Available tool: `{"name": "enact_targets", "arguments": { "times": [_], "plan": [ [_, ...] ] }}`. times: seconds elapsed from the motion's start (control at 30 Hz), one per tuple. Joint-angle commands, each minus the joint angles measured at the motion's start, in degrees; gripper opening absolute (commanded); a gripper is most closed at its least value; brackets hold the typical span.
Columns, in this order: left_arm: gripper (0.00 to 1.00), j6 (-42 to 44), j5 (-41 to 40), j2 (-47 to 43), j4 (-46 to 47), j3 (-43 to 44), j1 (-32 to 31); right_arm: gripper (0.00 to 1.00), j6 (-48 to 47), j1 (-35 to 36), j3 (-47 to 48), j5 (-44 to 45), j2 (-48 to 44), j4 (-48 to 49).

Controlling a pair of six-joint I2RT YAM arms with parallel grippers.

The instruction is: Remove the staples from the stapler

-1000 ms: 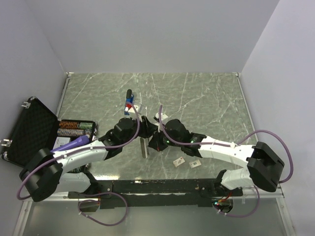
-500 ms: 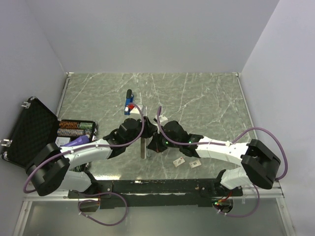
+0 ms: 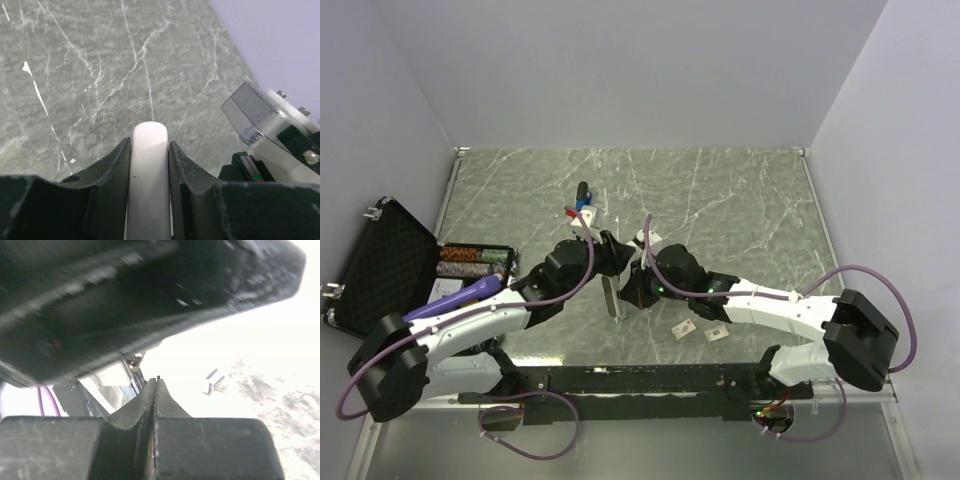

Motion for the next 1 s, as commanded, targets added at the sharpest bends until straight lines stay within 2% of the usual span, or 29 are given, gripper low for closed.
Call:
{"name": "enact_targets", "arguments": {
  "times": [0.0,0.23,0.47,0.6,0.83,0.97],
  "plan": [
    [0.01,0.2,-0.6,-3.9,0.2,2.9,-0.2,0.00,-3.2,0.7,3.4,4.2,-3.7,-3.0],
    [0.01,1.1,0.5,-8.2,-2.5,3.8,-0.2,0.00,-8.1,0.7,7.9,13.3,-6.5,-12.0],
    [0.01,2.3,0.2,-12.2,-5.4,5.3,-0.2,0.00,-10.1,0.8,12.5,17.4,-9.5,-20.6],
    [0.01,3.7,-1.3,-13.3,-6.4,6.6,-0.2,0.00,-10.4,0.8,14.7,11.4,-12.4,-24.4],
    [0.01,5.8,-4.0,-12.5,-5.7,9.2,-0.2,0.00,-8.6,2.6,15.4,-7.3,-13.8,-25.0],
    [0.01,6.7,-4.0,-11.2,-5.2,11.3,-0.2,0.00,-8.6,6.4,15.4,-10.7,-12.6,-22.6]
  ]
}}
